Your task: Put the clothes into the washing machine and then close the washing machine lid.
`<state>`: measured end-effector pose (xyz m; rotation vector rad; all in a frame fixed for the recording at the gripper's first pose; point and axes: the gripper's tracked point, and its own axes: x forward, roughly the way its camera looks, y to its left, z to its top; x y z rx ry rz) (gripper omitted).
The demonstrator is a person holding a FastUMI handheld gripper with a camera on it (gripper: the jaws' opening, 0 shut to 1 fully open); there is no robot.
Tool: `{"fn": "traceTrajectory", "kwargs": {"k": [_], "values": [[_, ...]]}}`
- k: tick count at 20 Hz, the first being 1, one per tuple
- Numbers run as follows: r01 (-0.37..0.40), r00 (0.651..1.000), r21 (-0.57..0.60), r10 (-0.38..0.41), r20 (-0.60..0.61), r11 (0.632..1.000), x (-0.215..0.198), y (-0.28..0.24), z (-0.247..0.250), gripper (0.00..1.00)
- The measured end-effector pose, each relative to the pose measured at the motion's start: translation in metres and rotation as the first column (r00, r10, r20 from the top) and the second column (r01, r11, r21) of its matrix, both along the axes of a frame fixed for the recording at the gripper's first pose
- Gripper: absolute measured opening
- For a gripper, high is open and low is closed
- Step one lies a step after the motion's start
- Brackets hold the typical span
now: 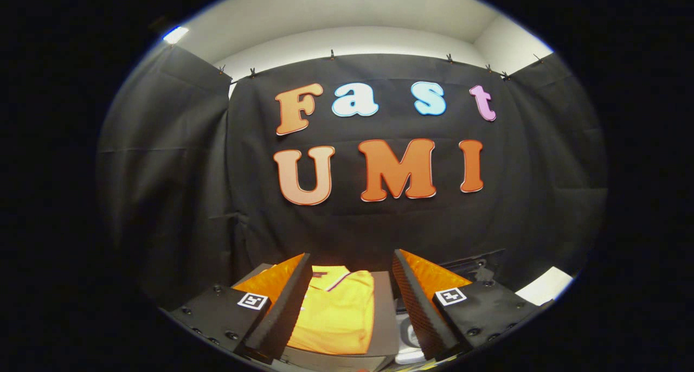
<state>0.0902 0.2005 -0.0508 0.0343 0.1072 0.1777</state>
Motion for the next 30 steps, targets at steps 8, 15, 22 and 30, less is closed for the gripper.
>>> {"fn": "traceTrajectory", "kwargs": {"k": [8, 15, 22, 30], "values": [[-0.01, 0.976, 0.01, 0.012, -0.218, 1.0, 0.07, 0.086, -0.101, 0.97], [0.014, 0.916, -0.03, -0.025, -0.401, 0.999, 0.099, 0.102, -0.165, 0.97], [0.048, 0.843, -0.085, -0.086, -0.531, 0.995, 0.104, 0.106, -0.196, 0.98], [0.013, 0.819, -0.128, -0.084, -0.568, 0.992, 0.102, 0.107, -0.196, 0.98]]}}
